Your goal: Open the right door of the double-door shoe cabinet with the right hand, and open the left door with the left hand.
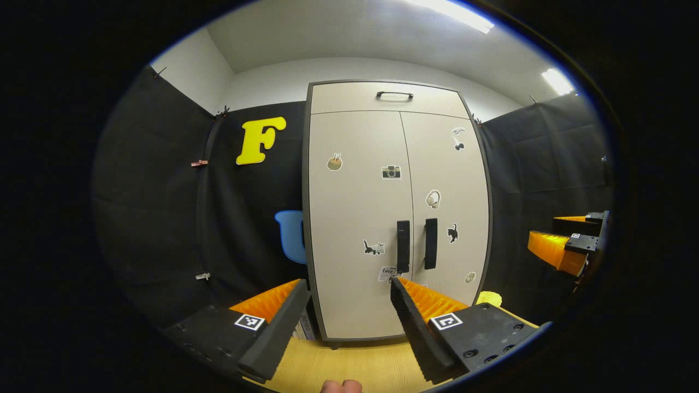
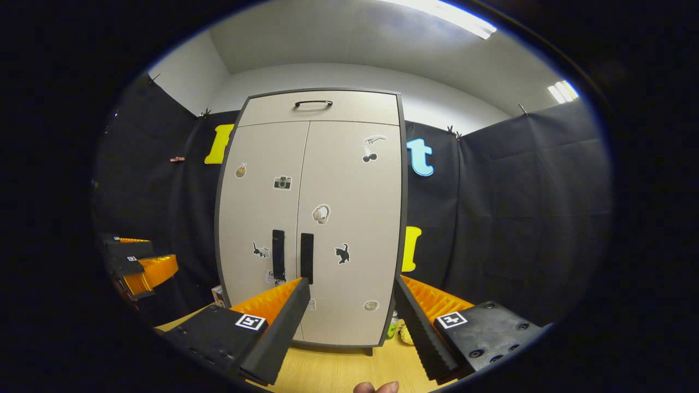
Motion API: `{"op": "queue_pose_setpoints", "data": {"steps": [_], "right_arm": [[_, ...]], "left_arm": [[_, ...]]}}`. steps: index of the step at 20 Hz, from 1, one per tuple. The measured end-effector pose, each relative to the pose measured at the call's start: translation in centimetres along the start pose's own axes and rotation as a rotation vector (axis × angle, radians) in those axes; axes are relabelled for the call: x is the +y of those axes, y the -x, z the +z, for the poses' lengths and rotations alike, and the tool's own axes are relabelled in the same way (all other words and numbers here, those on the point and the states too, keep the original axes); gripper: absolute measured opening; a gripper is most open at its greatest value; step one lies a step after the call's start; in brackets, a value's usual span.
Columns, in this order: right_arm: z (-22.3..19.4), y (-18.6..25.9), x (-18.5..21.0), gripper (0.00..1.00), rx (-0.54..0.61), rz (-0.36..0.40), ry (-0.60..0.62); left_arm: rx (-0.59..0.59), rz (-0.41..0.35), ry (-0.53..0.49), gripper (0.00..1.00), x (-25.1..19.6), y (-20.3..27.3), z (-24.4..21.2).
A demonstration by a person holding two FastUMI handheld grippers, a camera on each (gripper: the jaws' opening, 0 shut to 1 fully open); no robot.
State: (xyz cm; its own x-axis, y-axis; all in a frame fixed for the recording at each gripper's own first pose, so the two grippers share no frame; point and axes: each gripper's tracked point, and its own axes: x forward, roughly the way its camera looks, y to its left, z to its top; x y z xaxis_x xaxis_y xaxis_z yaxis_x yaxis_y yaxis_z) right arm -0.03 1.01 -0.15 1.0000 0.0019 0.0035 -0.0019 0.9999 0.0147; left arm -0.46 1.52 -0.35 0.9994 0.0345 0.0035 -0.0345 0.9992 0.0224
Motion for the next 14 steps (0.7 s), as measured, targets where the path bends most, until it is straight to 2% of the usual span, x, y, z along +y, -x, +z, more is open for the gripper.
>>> {"op": "queue_pose_setpoints", "data": {"steps": [6,14], "right_arm": [[-0.1,-2.5,3.3,0.97,0.010,0.040,-0.040],[-1.0,-12.0,8.7,0.98,0.009,0.090,-0.074]], "left_arm": [[0.005,0.012,0.012,0.94,1.5,-0.1,-0.5],[0.030,0.036,0.025,0.94,4.0,-1.1,-2.0]]}}
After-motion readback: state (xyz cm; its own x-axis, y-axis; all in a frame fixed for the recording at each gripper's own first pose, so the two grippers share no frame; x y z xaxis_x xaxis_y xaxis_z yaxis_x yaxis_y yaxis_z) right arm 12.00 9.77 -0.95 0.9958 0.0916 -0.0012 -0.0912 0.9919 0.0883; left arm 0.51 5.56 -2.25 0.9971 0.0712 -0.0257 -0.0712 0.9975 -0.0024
